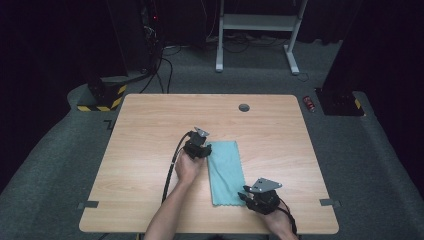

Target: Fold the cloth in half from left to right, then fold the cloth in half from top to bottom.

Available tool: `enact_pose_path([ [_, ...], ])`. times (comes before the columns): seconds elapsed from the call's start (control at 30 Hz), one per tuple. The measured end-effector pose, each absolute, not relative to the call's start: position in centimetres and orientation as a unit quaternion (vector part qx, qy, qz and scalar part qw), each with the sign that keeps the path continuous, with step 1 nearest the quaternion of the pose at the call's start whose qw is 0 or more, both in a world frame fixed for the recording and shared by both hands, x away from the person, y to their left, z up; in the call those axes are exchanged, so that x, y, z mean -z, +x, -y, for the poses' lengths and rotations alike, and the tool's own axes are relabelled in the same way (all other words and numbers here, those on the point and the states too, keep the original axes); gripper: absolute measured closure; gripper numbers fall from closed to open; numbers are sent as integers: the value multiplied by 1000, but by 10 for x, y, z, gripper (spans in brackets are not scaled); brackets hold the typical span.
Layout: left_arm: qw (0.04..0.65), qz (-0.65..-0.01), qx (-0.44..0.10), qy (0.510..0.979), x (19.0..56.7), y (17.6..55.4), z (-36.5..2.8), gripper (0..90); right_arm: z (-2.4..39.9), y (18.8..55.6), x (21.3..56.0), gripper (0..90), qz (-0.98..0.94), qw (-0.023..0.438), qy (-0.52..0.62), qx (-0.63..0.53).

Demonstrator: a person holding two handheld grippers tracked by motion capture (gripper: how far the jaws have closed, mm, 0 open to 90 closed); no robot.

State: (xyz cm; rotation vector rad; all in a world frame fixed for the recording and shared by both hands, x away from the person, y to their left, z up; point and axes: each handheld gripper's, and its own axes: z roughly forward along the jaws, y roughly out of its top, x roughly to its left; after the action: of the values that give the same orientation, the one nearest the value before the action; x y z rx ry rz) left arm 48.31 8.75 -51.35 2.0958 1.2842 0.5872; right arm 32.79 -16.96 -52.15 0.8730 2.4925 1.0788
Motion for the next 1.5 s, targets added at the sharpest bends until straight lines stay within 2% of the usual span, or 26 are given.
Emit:
enact_pose_path([
  [0.23, 324, -493, -202, 782, 511, 470, -98, 528, 171, 329, 521, 641, -865, 141, 303, -375],
  [0.6, 365, -469, -168, 786, 503, 421, -98, 429, 173, 334, 520, 641, -857, 139, 304, -392],
  [0.77, 355, -458, -181, 794, 504, 407, -95, 423, 173, 335, 520, 640, -860, 142, 302, -386],
  [1.03, 303, -445, -212, 815, 514, 399, -96, 428, 175, 337, 521, 638, -862, 137, 310, -378],
  [1.2, 308, -457, -209, 808, 515, 395, -103, 429, 177, 338, 522, 634, -861, 133, 312, -379],
  [1.4, 374, -462, -168, 786, 508, 379, -105, 414, 177, 339, 522, 633, -861, 133, 311, -380],
  [1.5, 383, -447, -155, 793, 507, 369, -97, 399, 177, 340, 522, 631, -860, 133, 312, -380],
])
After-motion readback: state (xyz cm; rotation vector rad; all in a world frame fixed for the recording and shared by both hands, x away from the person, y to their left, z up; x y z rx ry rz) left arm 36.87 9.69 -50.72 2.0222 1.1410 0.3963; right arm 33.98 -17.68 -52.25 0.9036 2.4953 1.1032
